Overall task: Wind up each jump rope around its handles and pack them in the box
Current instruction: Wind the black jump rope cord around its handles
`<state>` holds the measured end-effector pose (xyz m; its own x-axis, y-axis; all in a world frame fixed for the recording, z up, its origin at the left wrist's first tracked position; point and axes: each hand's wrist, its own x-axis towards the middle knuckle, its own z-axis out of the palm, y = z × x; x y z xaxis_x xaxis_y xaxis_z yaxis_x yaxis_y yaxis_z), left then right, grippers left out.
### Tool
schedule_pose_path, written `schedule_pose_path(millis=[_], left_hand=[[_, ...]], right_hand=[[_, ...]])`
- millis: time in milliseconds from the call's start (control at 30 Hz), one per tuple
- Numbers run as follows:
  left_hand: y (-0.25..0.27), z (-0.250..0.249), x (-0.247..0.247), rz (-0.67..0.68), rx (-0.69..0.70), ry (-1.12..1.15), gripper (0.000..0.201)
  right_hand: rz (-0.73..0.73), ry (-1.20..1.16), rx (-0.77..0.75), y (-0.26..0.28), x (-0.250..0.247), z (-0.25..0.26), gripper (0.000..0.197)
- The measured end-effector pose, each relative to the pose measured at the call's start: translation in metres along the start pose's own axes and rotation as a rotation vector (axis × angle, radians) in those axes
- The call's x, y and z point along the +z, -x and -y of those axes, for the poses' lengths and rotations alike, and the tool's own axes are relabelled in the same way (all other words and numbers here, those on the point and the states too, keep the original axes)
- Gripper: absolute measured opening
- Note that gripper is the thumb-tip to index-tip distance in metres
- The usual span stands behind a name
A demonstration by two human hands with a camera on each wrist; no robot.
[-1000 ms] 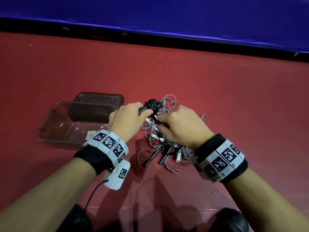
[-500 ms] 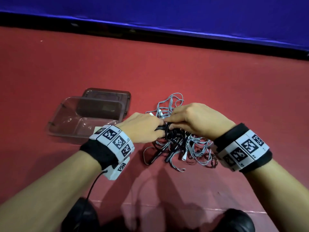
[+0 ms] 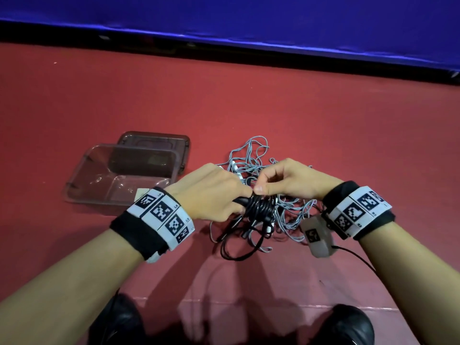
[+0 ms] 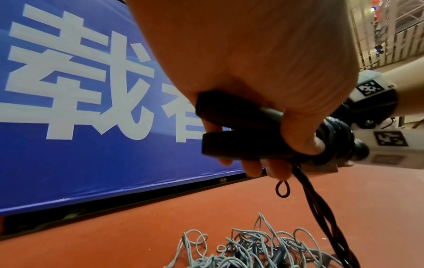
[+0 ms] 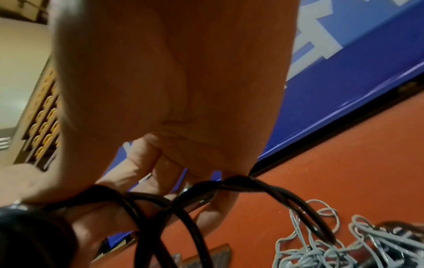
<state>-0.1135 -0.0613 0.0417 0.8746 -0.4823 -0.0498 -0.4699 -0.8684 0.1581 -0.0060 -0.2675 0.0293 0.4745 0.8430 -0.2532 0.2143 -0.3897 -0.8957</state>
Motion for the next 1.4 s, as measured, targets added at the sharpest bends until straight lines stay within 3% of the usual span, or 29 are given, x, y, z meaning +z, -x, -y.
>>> schedule_pose_path(millis=[67, 167, 267, 333, 433, 567, 667, 800, 933, 1000, 1067, 1200, 1300, 1400], left_hand=[[0.000, 0.001, 0.000, -0.113, -0.078, 0.169, 0.017], [-0.002, -0.005, -0.001, -0.216, -0.263, 0.490, 0.039], [-0.003, -0.009, 0.003, -0.270, -0.283, 0.707, 0.049], [-0.004, -0.005, 0.009, -0.332, -0.279, 0.857, 0.048], [-0.007, 0.003, 0.018, -0.439, -0.316, 0.999, 0.042], [-0.007, 0.008, 0.022, -0.574, -0.421, 1.091, 0.042], [-0.010, 0.021, 0.027, -0.643, -0.526, 1.152, 0.042], [-0.012, 0.040, 0.032, -0.766, -0.665, 1.255, 0.033], [-0.009, 0.049, 0.037, -0.849, -0.751, 1.266, 0.025], [-0.007, 0.054, 0.040, -0.886, -0.782, 1.268, 0.021], [-0.006, 0.058, 0.042, -0.906, -0.799, 1.257, 0.021], [-0.004, 0.072, 0.049, -0.948, -0.865, 1.216, 0.023], [0.006, 0.086, 0.046, -0.999, -0.970, 1.153, 0.031], [0.015, 0.091, 0.048, -0.979, -0.996, 1.085, 0.032]], right_hand=[[-0.042, -0.166, -0.009, -0.001, 0.001, -0.003, 0.021], [-0.159, -0.452, -0.002, -0.002, 0.009, -0.010, 0.015], [-0.217, -0.709, 0.019, -0.008, 0.027, -0.012, 0.023], [-0.267, -0.716, 0.042, -0.013, 0.036, -0.014, 0.026], [-0.302, -0.521, 0.026, -0.019, 0.046, -0.023, 0.033], [-0.274, -0.407, 0.027, -0.016, 0.051, -0.017, 0.028], [-0.279, -0.323, 0.001, -0.017, 0.057, -0.016, 0.004], [-0.341, -0.253, -0.007, -0.018, 0.064, -0.022, 0.010], [-0.355, -0.293, 0.084, -0.018, 0.060, -0.033, 0.030], [-0.339, -0.355, 0.118, -0.020, 0.055, -0.043, 0.023], [-0.350, -0.252, 0.098, -0.020, 0.047, -0.052, 0.022], [-0.586, -0.026, 0.039, -0.019, 0.039, -0.059, 0.023], [-0.805, -0.332, -0.039, -0.018, 0.035, -0.063, 0.016], [-0.882, -0.654, -0.050, -0.017, 0.028, -0.067, 0.019]])
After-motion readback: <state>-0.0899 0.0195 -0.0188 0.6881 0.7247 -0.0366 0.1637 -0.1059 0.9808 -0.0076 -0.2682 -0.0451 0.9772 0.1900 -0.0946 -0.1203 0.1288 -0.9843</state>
